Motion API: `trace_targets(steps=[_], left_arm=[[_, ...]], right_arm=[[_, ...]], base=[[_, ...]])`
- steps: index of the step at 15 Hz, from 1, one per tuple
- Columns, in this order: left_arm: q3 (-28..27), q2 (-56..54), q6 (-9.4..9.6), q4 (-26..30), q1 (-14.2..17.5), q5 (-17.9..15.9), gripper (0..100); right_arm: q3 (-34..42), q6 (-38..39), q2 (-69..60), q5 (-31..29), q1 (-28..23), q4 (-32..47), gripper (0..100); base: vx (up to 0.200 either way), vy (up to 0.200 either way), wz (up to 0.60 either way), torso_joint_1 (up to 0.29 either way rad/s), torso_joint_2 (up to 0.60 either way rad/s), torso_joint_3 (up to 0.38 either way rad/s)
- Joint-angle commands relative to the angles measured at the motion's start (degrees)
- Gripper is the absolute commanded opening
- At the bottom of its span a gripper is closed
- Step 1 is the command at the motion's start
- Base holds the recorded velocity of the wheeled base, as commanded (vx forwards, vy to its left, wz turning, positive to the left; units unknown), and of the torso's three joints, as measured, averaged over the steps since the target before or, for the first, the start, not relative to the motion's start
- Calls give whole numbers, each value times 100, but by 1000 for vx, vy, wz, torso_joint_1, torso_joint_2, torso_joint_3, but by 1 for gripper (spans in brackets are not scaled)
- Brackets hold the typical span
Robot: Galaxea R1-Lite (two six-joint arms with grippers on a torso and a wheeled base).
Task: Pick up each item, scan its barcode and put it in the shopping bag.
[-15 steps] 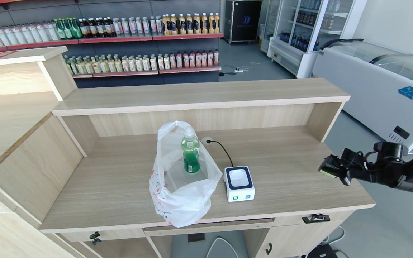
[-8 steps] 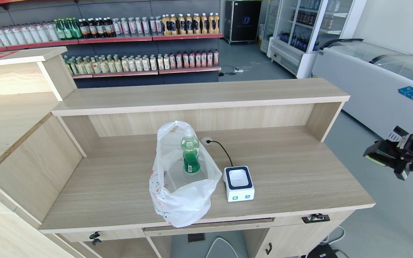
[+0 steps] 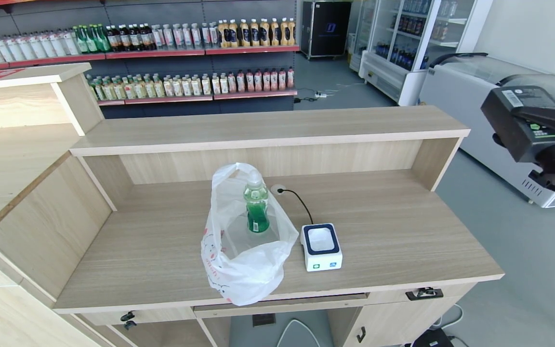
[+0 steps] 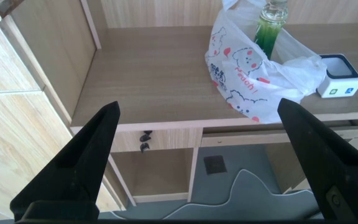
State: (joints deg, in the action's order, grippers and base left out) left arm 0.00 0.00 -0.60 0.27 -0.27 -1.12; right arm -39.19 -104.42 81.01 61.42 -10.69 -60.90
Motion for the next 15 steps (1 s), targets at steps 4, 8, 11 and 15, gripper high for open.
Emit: trace_targets(steps=[4,8,11,15], left_arm=[[0,9,-2,0,0,-2,100],[0,9,-2,0,0,-2,100],[0,9,-2,0,0,-2,100],[0,9,-2,0,0,-2,100]], right_arm=[[430,-2750,-709,-314,2475,-159,0],[694,-4016,-1236,-1114,3275,1151,0],[790,-4727,-1482,-1738,4427,1854,0],[834,-4894,-1377,-2072,4857,1582,0]], base=[[0,0,0,0,0,0],[0,0,0,0,0,0],[0,0,0,0,0,0],[0,0,0,0,0,0]])
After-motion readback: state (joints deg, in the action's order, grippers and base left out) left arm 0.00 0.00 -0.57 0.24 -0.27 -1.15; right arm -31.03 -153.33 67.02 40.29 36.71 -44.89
